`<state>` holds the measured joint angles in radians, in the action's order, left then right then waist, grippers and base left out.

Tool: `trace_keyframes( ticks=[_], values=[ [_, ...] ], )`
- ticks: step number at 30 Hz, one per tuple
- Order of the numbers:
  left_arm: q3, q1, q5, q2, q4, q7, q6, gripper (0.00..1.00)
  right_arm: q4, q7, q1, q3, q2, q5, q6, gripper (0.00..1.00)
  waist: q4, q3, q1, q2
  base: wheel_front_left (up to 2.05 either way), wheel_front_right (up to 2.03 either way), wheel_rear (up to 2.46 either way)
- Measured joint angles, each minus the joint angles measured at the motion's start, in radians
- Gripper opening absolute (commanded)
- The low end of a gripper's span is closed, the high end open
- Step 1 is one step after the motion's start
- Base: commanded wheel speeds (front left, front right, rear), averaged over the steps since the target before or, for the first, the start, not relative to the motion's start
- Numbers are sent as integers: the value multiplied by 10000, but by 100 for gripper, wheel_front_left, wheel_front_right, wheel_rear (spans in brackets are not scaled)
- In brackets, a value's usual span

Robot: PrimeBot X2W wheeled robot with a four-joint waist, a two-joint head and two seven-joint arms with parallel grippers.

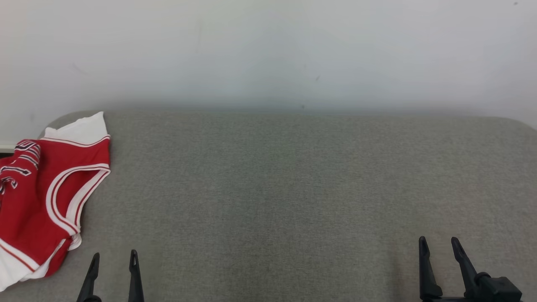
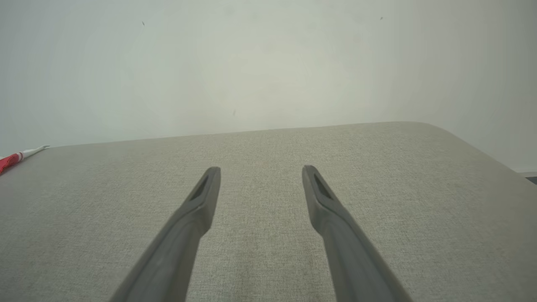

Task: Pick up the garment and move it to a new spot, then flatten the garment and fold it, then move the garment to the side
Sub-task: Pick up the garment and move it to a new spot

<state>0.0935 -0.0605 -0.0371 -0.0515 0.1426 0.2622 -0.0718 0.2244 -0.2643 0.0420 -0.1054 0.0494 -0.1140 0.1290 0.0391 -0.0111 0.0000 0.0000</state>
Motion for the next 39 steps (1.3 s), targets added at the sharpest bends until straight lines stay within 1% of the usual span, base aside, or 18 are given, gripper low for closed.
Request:
trace_keyframes(
  ticks=[7, 18, 19, 21, 22, 32, 33, 39],
  values=[
    [125, -1, -8, 2, 35, 0, 12, 100, 19, 0, 18, 33, 0, -69, 0, 100, 577, -14, 0, 0, 0, 0, 0],
    [495, -38, -8, 6, 105, 2, 17, 100, 82, 0, 76, 169, -2, -171, 0, 100, 1974, -62, 0, 0, 0, 0, 0],
    [495, -38, -8, 6, 105, 2, 17, 100, 82, 0, 76, 169, -2, -171, 0, 100, 1974, -62, 0, 0, 0, 0, 0],
    [527, -63, -6, 8, 79, 2, 33, 100, 82, 2, 108, 192, 0, -192, 0, 100, 2394, -77, 0, 0, 0, 0, 0],
    [527, -63, -6, 8, 79, 2, 33, 100, 82, 2, 108, 192, 0, -192, 0, 100, 2394, -77, 0, 0, 0, 0, 0],
    [869, -184, 10, 6, 88, 2, 0, 100, 82, 0, 184, 405, 0, -267, 0, 100, 3760, -127, 0, 0, 0, 0, 0],
    [961, -208, 12, 6, 84, 2, -2, 100, 79, 0, 187, 449, -4, -267, 0, 100, 4016, -140, 0, 0, 0, 0, 0],
    [1174, -436, -161, 8, -81, 2, 203, 100, 117, 0, -57, 750, 0, -234, 0, 100, 4566, -74, -1, 0, 0, 0, 0]
  ],
)
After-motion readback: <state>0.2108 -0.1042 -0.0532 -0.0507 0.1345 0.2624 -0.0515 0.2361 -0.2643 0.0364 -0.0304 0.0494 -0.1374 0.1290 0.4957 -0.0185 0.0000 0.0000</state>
